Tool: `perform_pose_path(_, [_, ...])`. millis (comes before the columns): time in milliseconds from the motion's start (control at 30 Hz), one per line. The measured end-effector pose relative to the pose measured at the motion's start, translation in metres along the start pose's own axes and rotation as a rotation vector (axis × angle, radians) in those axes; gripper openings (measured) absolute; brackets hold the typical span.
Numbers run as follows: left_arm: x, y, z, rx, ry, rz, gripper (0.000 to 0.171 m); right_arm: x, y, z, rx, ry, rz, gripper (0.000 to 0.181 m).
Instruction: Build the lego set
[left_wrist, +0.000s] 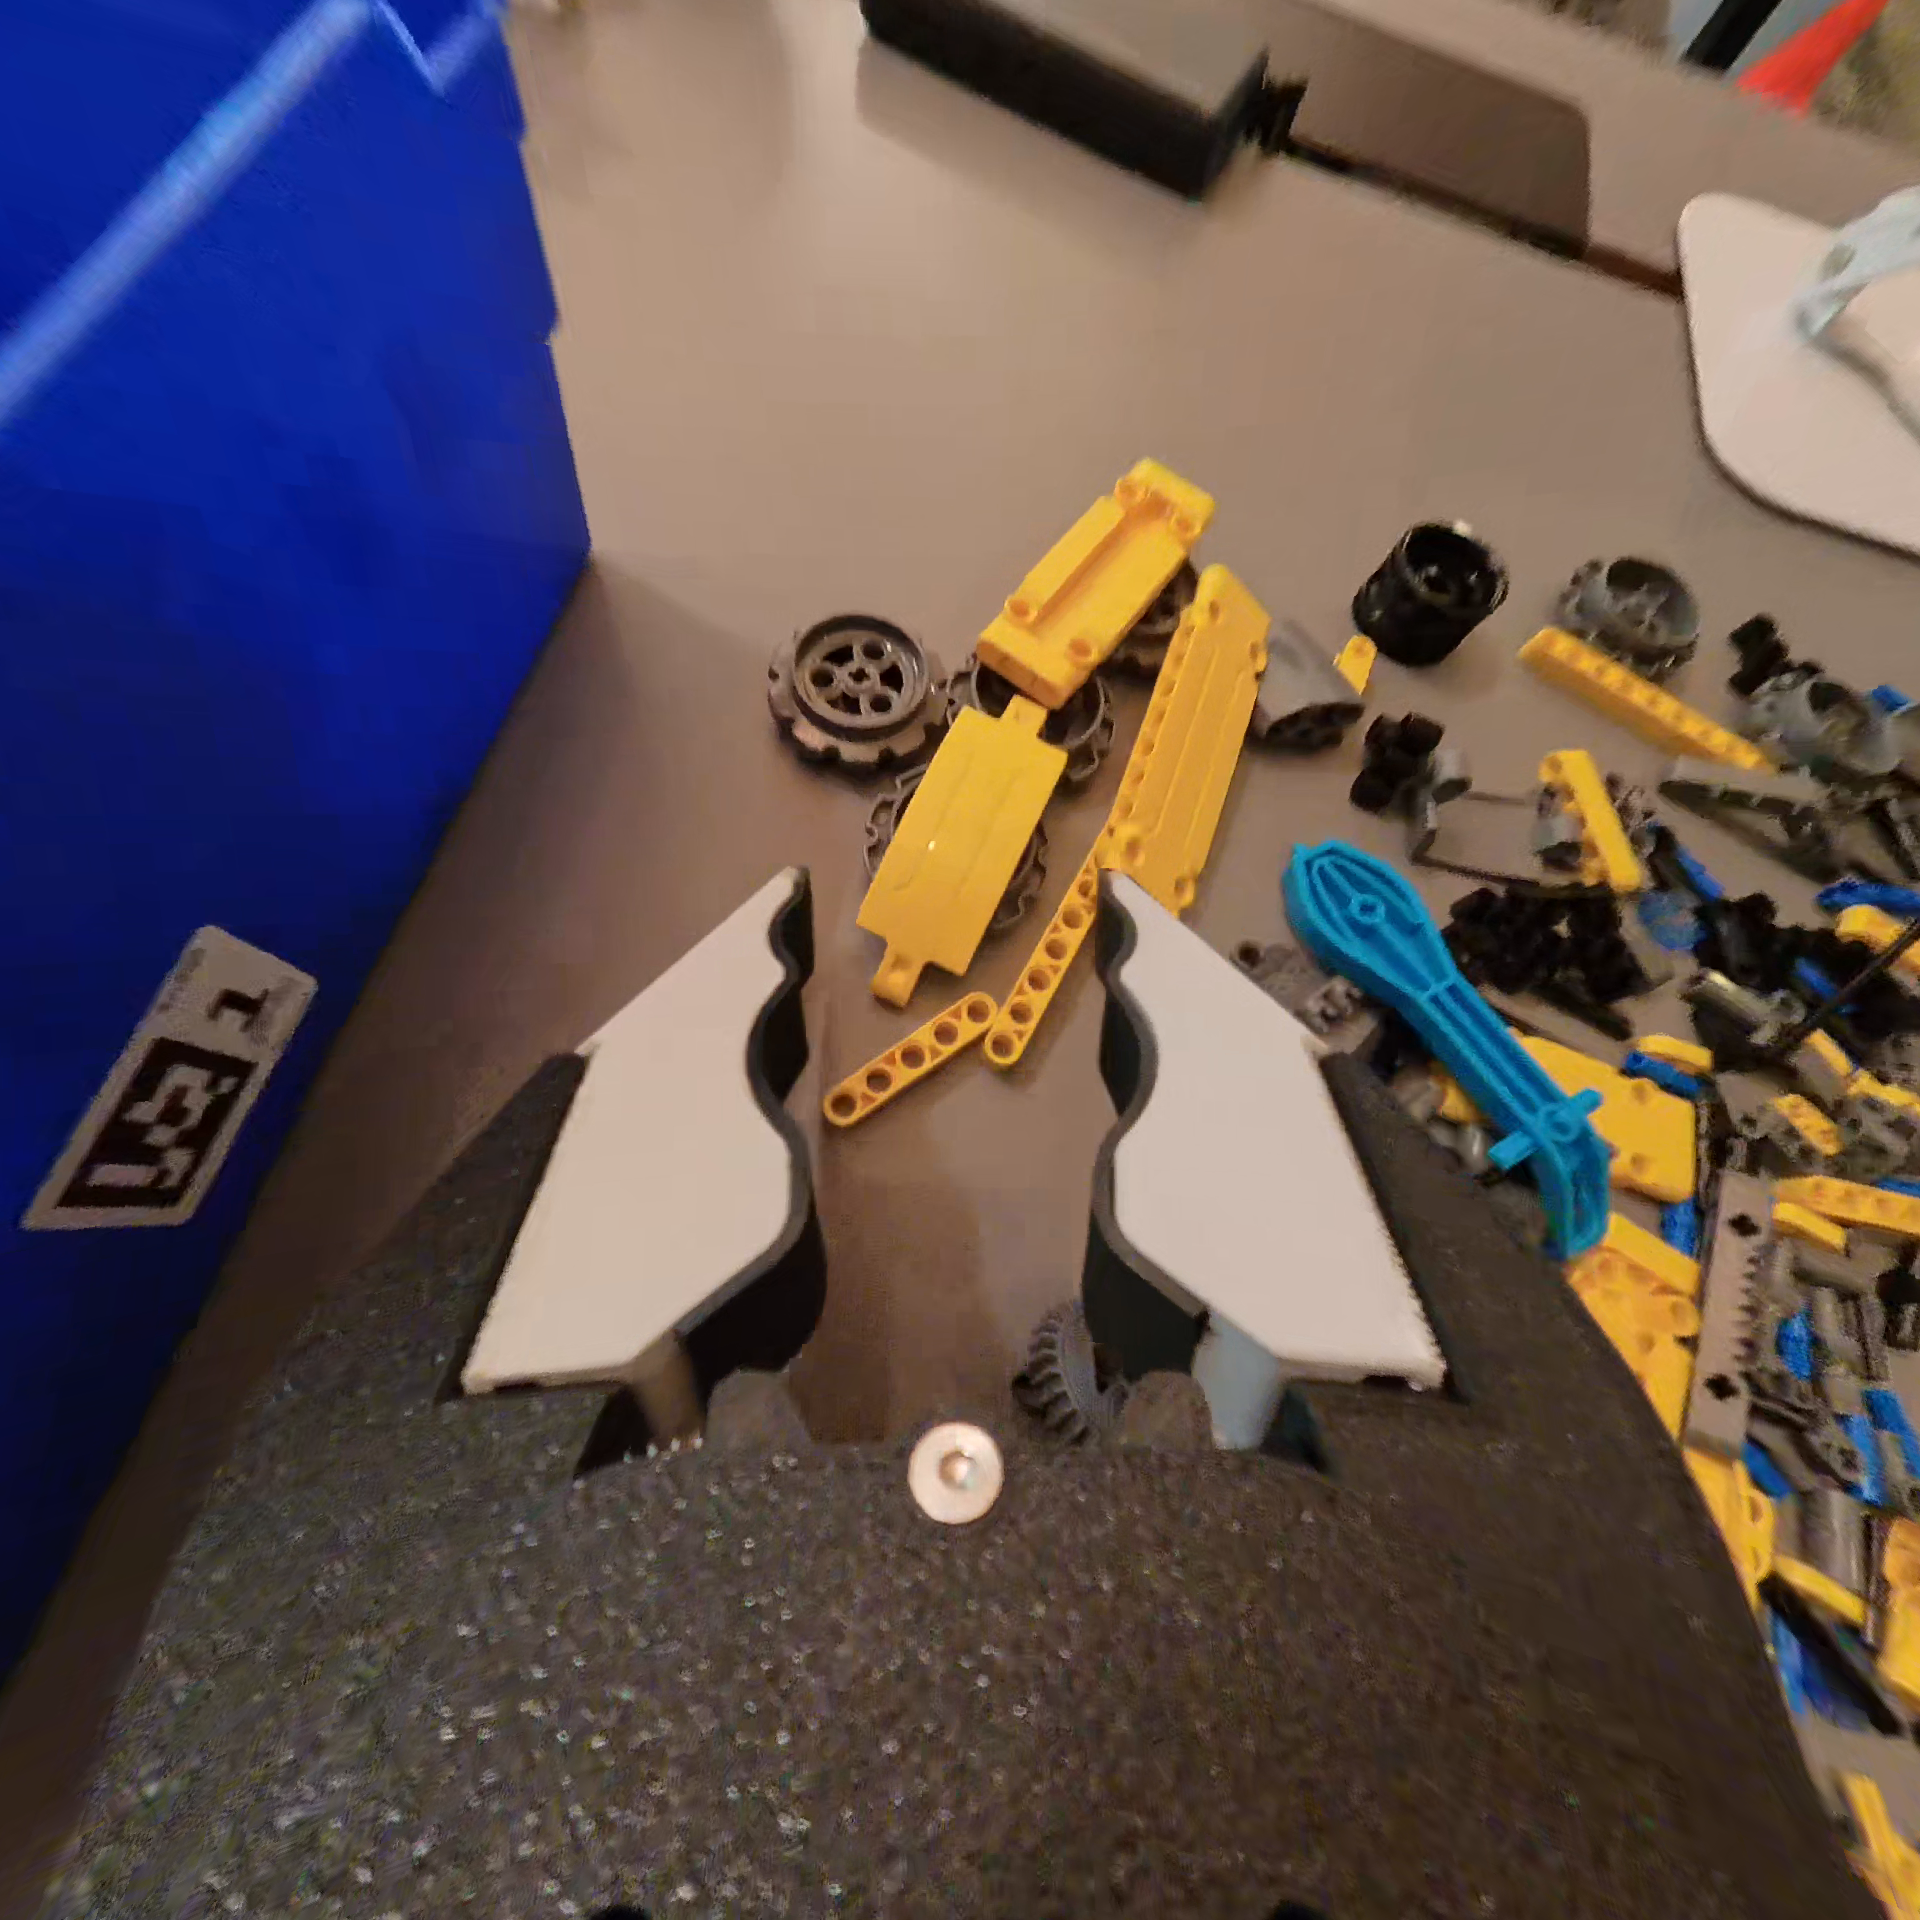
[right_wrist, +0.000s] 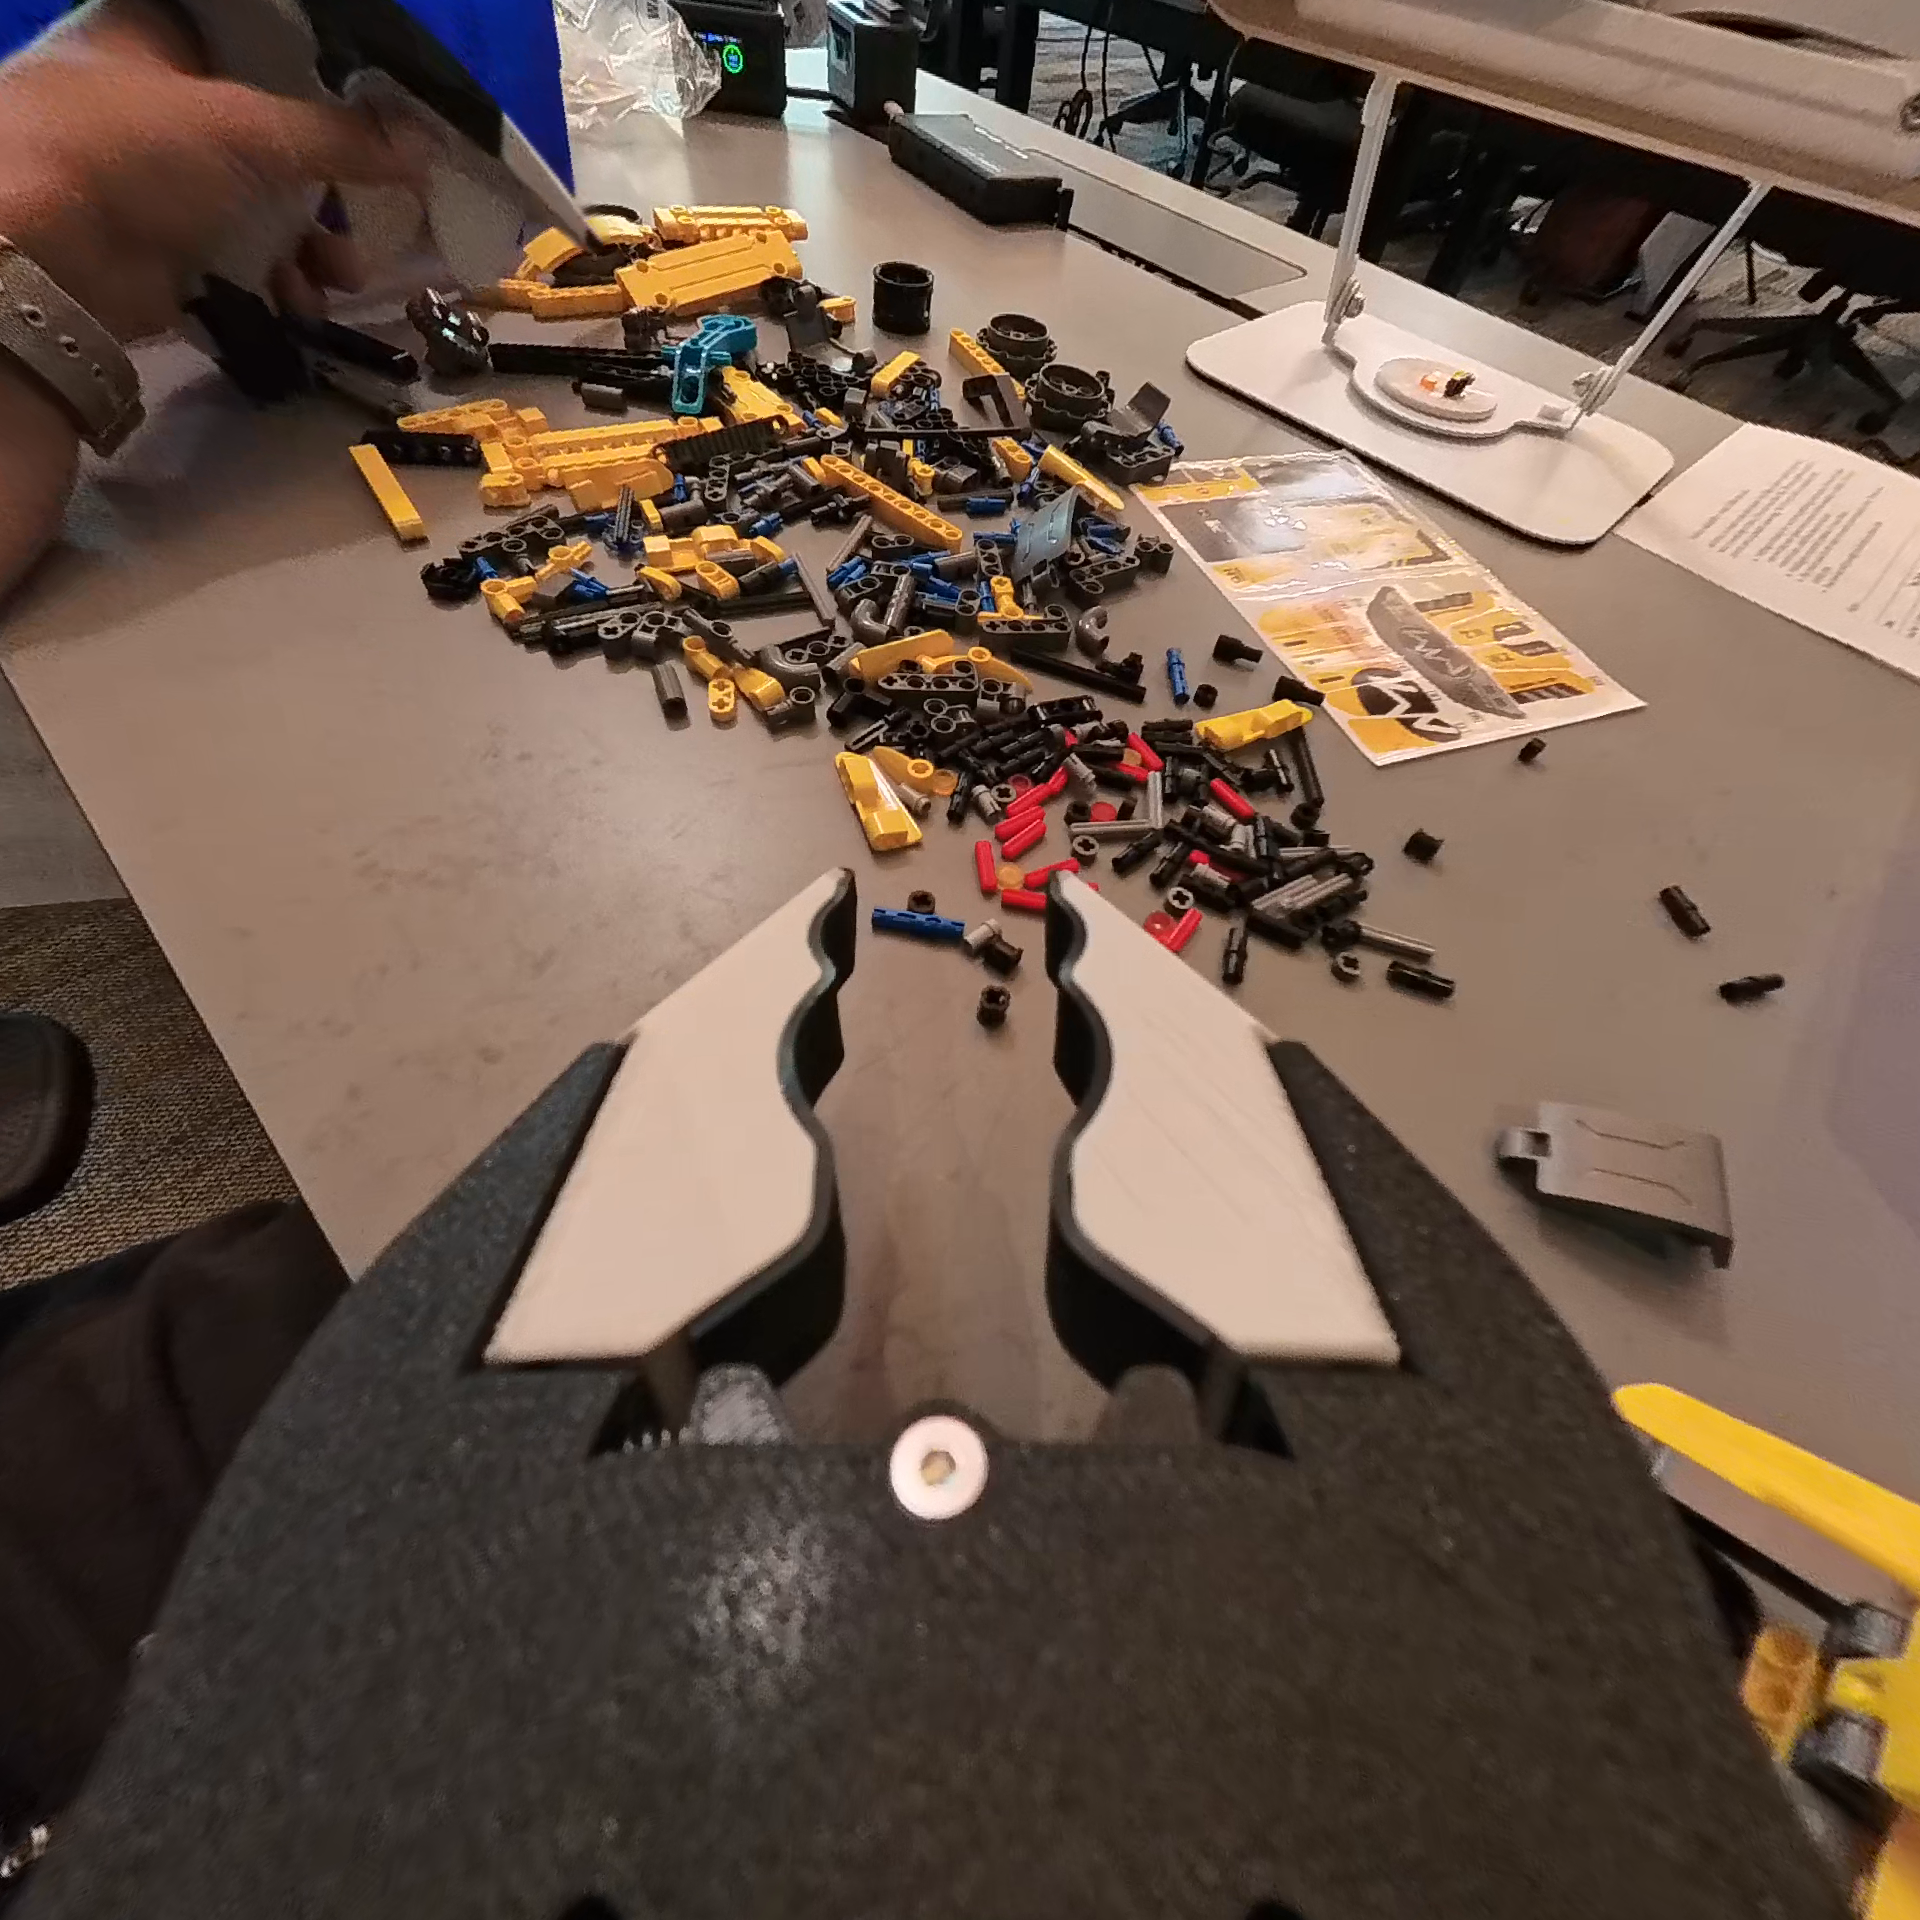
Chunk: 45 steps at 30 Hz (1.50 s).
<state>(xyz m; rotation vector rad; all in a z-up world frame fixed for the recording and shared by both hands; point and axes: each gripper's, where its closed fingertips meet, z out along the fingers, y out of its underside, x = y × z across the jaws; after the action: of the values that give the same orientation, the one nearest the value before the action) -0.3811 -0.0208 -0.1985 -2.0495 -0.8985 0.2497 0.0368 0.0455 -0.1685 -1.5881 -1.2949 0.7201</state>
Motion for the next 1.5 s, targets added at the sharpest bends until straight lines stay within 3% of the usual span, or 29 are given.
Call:
perform_pose_path(133, [0.004,0.007,0.004,-0.049,0.009,0.034,0.026,0.0,0.0,0.0,0.003,-0.002,0.001,0.036])
perform_pose_path(267, [0.01,0.001,0.0,-0.018,0.027,0.051,0.025,0.0,0.0,0.0,0.003,-0.003,0.003,0.036])
perform_pose_path(433, [0.023,-0.028,-0.019,0.141,0.083,0.037,0.025,0.0,0.0,0.0,0.0,-0.002,0.001,0.036])
perform_pose_path(733, [0.075,0.004,-0.002,-0.034,0.278,0.138,0.025,-0.001,0.001,0.001,-0.005,-0.002,-0.002,0.036])
perform_pose_path(900, [0.073,-0.013,-0.01,0.034,0.251,0.123,0.035,0.0,0.0,0.002,-0.004,-0.007,0.001,0.036])
perform_pose_path(1000, [0.076,-0.038,-0.014,0.087,0.238,0.159,0.037,0.001,0.003,0.006,-0.032,-0.013,0.007,0.036])
perform_pose_path(1167, [0.035,-0.079,0.034,-0.015,-0.031,0.401,0.046,0.001,0.004,0.007,-0.04,0.001,-0.019,0.036])
perform_pose_path(1300, [0.039,-0.055,0.067,-0.227,0.071,0.383,0.046,0.004,0.006,0.009,-0.056,0.012,-0.014,0.036])
perform_pose_path(1433, [0.035,-0.046,0.071,-0.224,0.108,0.377,0.043,0.005,0.006,0.011,-0.063,0.017,-0.017,0.036])
perform_pose_path(1500, [0.027,-0.046,0.071,-0.216,0.098,0.37,0.025,0.007,0.006,0.014,-0.065,0.026,-0.032,0.034])
